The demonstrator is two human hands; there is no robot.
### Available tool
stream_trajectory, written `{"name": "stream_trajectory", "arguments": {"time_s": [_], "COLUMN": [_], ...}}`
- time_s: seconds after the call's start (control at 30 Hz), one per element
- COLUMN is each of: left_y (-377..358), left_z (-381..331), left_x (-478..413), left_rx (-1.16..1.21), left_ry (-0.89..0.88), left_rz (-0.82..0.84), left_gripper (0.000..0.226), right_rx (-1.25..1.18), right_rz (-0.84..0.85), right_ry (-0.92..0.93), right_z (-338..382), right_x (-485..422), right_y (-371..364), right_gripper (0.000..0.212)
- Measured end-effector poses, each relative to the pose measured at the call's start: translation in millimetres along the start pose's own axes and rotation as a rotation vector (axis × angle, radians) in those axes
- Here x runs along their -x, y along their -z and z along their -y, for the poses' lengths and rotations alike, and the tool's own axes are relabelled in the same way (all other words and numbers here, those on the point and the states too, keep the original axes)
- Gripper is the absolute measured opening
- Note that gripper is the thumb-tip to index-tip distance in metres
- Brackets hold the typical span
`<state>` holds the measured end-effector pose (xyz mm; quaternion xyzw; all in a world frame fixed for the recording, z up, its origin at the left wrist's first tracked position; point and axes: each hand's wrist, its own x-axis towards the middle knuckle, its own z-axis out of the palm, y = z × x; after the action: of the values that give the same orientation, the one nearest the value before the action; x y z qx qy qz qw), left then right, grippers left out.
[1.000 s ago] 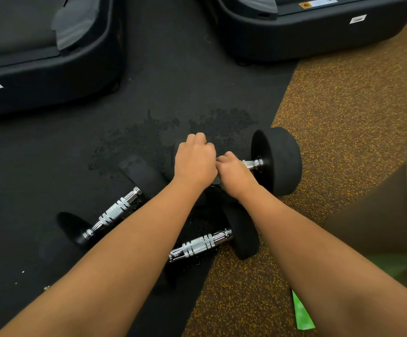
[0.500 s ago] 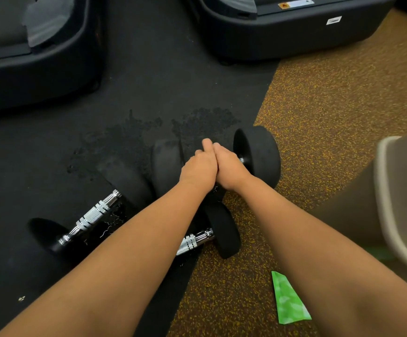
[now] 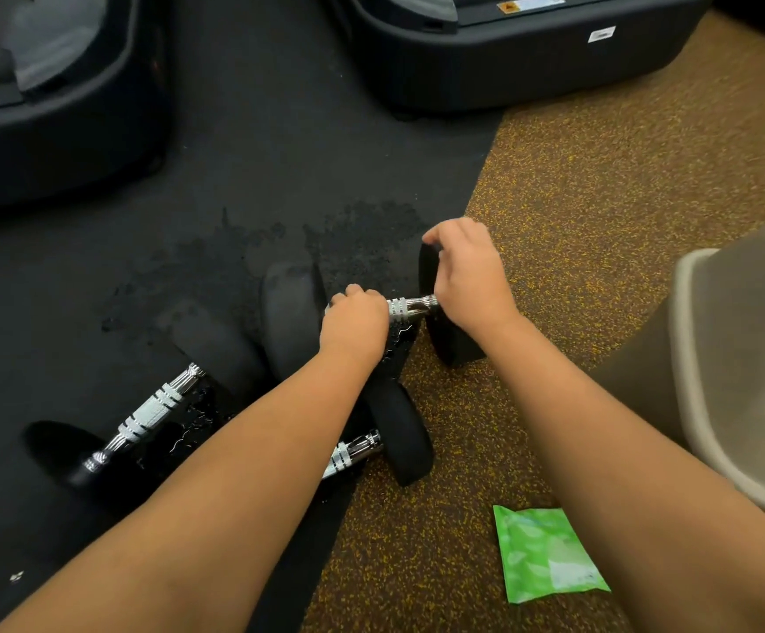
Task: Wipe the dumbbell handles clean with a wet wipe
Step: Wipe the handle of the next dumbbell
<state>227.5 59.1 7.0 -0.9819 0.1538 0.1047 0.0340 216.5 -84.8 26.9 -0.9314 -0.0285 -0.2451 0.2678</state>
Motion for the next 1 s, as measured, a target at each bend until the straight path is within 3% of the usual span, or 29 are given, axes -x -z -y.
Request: {"name": "stream_trajectory", "arguments": {"time_s": [0.2,0.57,0.73,0.87,1.0], "left_y": [6,-2,-9,-10,-6], "left_z": [-3,-9,-16,-8,-2], "left_x": [-3,-16,-22,-21,-20], "left_rx": [0.044,0.186,0.296,0.202,0.14], "left_ry": [0.017,0.053,-0.099,-0.179,-0.054], "left_rz": [-0.014,-0.086,-0.092,-0.098,-0.092], "left_gripper": [0.025,0.022,0.026,0.025,0.02], "right_rx": [0.223,0.081,0.045,0.03,0.03], "right_rz": [0.083,0.102,0.087,0.097,0.096], "right_ry": [-0.084,-0.179,-0.182,-0.171,-0.171], "right_z": [-17,-22,-23,-26,-26], "right_x": [6,15,15,17,17], "right_y": [4,-9,-10,-10,-9], "right_gripper": [0.027,0.031,0.029,0.032,0.034]}}
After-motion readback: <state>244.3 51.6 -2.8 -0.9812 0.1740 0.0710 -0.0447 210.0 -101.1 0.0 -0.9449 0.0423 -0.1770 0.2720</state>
